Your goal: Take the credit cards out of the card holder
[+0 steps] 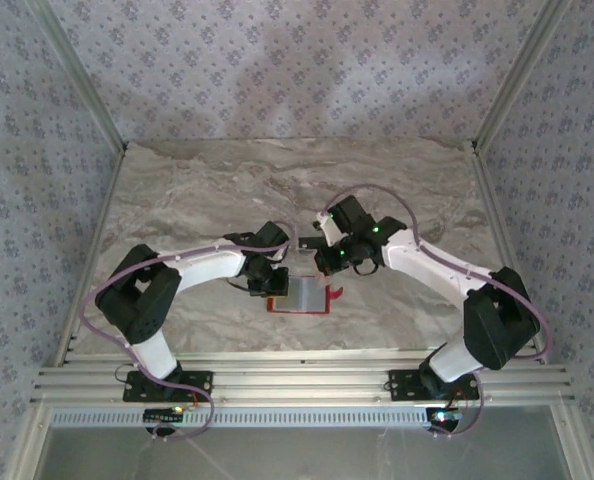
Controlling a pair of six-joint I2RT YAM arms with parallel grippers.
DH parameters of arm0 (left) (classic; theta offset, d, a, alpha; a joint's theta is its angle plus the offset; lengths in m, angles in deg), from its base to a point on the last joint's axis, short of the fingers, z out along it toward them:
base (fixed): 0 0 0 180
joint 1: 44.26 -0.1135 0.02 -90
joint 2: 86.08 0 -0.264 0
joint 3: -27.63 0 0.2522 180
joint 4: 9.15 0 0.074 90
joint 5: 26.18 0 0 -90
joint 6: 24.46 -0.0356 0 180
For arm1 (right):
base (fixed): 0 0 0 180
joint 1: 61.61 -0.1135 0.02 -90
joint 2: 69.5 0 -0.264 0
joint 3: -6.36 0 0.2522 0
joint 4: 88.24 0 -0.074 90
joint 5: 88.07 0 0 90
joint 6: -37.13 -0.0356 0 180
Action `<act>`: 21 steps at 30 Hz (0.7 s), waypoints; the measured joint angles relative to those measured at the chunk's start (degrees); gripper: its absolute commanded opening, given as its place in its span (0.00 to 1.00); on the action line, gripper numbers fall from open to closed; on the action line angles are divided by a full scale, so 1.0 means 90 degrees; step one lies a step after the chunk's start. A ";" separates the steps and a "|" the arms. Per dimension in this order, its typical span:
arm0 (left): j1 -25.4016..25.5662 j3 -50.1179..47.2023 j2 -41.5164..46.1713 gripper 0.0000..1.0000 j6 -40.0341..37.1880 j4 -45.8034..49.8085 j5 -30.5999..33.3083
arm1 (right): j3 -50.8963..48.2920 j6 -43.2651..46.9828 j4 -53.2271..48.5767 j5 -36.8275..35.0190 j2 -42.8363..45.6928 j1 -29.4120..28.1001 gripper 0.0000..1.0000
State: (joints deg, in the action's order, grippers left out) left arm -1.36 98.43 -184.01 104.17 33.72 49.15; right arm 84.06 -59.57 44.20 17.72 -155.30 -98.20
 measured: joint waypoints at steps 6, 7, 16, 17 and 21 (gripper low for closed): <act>-0.0002 0.0039 0.0090 0.21 0.0029 0.0177 0.0187 | 0.0376 0.2441 -0.0493 -0.0291 -0.0061 0.0187 0.00; -0.0002 0.0039 0.0126 0.21 0.0029 0.0209 0.0233 | 0.0454 0.2871 -0.0554 -0.0364 -0.0102 0.0233 0.00; -0.0313 -0.0109 0.0418 0.19 0.0041 0.0376 0.0478 | 0.1311 0.5928 -0.0899 -0.0763 -0.0704 0.0631 0.00; -0.0340 -0.0121 0.0415 0.18 0.0034 0.0442 0.0537 | 0.1532 0.6176 -0.0957 -0.0767 -0.0862 0.0668 0.00; -0.0350 -0.0131 0.0403 0.17 -0.0007 0.0612 0.0639 | 0.2322 0.6856 -0.1171 -0.0765 -0.1392 0.0741 0.00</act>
State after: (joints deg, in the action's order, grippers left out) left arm -4.51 97.25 -180.39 104.10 39.22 54.90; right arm 104.96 2.14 33.66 10.84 -167.83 -91.54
